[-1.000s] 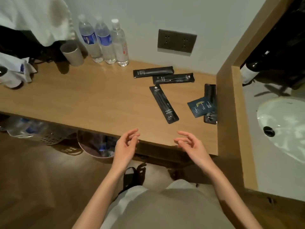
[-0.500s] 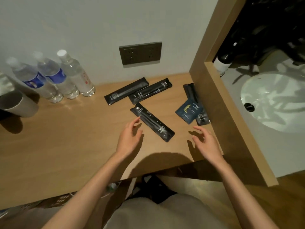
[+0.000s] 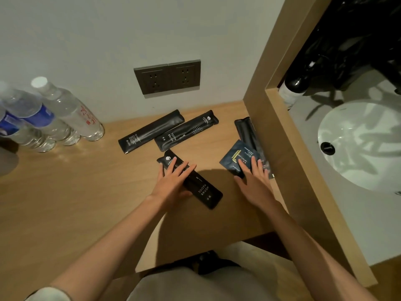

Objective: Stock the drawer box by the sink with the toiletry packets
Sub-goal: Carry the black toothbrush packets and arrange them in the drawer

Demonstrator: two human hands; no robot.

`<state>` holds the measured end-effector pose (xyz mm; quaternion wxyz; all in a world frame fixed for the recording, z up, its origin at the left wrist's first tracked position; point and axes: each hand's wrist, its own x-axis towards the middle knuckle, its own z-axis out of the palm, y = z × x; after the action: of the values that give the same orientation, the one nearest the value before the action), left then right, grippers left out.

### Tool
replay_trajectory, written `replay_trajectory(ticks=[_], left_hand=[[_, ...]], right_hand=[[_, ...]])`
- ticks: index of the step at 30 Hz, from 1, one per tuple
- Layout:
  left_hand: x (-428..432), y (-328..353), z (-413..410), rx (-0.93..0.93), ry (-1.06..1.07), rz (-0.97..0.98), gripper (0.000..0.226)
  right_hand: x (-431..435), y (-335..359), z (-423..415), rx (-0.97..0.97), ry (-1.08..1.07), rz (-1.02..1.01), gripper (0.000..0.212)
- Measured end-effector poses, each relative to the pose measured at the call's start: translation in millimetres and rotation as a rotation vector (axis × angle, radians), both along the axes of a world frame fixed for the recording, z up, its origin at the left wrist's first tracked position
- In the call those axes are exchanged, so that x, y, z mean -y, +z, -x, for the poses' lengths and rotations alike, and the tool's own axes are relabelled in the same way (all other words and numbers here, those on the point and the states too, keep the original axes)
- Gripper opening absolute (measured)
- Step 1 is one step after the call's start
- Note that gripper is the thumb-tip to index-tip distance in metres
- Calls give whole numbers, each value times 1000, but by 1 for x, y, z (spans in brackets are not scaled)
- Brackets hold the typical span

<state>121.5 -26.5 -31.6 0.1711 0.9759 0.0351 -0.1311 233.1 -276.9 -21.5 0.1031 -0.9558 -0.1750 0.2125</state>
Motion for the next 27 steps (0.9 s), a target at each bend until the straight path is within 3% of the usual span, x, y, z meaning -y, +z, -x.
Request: replay_trajectory(ticks=[8, 13, 17, 27], left_hand=[[-8, 2, 15, 103, 13, -27, 77], [-12, -2, 20, 149, 24, -34, 76], [-11, -4, 24, 174, 101, 8, 74], [-4, 12, 29, 125, 120, -92, 31]], right_hand=[[-22, -3, 1, -49, 167, -58, 52], [-11, 4, -14, 154, -95, -131, 49], [-2, 8, -18, 108, -237, -82, 57], [1, 10, -17, 186, -215, -18, 69]])
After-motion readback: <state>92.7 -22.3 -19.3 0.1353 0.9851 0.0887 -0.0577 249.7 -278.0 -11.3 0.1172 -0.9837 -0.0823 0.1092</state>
